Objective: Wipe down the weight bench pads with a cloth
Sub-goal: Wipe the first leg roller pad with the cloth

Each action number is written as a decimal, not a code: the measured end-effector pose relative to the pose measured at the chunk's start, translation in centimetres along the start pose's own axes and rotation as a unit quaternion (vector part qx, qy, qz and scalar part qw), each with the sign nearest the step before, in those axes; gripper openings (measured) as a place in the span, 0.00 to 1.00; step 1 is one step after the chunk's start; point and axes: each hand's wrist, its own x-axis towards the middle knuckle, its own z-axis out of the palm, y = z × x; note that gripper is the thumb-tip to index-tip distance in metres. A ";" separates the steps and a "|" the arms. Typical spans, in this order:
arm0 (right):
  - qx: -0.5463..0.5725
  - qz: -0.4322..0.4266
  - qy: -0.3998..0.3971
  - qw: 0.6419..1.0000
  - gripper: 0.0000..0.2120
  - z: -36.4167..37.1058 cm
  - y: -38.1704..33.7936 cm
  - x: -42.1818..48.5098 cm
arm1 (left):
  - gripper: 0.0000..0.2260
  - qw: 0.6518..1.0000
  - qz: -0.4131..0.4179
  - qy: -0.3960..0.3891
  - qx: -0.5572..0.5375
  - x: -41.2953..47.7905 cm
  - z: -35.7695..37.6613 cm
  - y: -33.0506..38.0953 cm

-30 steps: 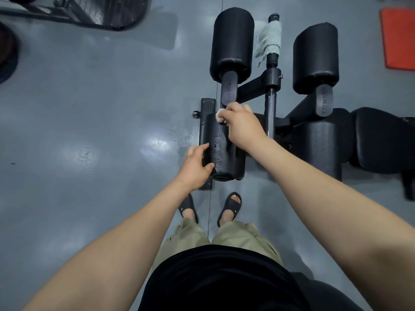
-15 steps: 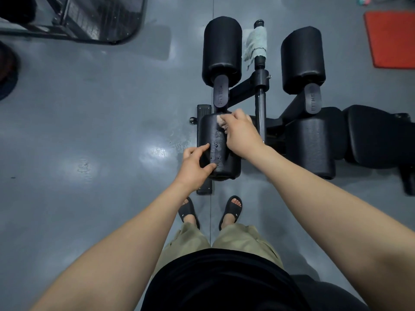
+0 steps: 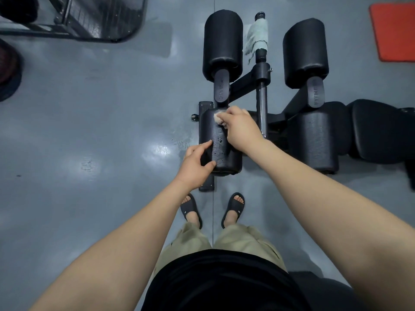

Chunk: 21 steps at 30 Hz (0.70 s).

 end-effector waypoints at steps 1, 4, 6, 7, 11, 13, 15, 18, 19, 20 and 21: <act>-0.001 -0.002 -0.002 1.000 0.27 0.3 0.0 -0.6 | 0.28 1.000 0.000 0.000 -0.004 0.0 -0.1 -0.1; 0.005 -0.006 -0.005 1.000 0.27 0.8 -0.2 -2.3 | 0.28 1.000 -0.001 0.001 -0.011 0.1 -0.2 -0.4; 0.009 -0.009 -0.005 1.000 0.27 1.2 -0.3 -3.4 | 0.28 1.000 -0.002 0.000 -0.011 0.1 -0.4 -0.5; 0.011 -0.013 -0.006 1.000 0.27 1.3 -0.3 -4.0 | 0.27 1.000 -0.004 -0.001 -0.012 0.1 -0.5 -0.6; 0.020 -0.030 -0.006 0.999 0.28 1.8 0.0 -5.9 | 0.26 1.000 -0.004 -0.007 -0.016 0.2 -0.7 -0.6; 0.024 -0.041 -0.006 0.999 0.27 2.0 0.1 -6.7 | 0.25 1.000 -0.007 -0.005 -0.017 0.2 -0.7 -0.6; 0.027 -0.053 -0.003 0.998 0.27 2.3 0.2 -7.6 | 0.25 1.000 -0.012 -0.001 -0.022 0.3 -0.6 -0.5; 0.031 -0.065 -0.002 0.997 0.27 2.6 0.2 -8.8 | 0.25 1.000 -0.014 0.006 -0.028 0.2 -0.4 -0.4; 0.033 -0.067 -0.003 0.997 0.27 2.7 0.3 -9.3 | 0.24 0.999 -0.014 0.008 -0.028 0.2 -0.3 -0.4; 0.035 -0.067 -0.004 0.997 0.27 2.8 0.2 -9.6 | 0.24 0.999 -0.015 0.011 -0.030 0.2 -0.2 -0.4; 0.036 -0.067 -0.003 0.997 0.27 2.9 0.2 -10.0 | 0.24 0.999 -0.016 0.013 -0.033 0.1 -0.1 -0.4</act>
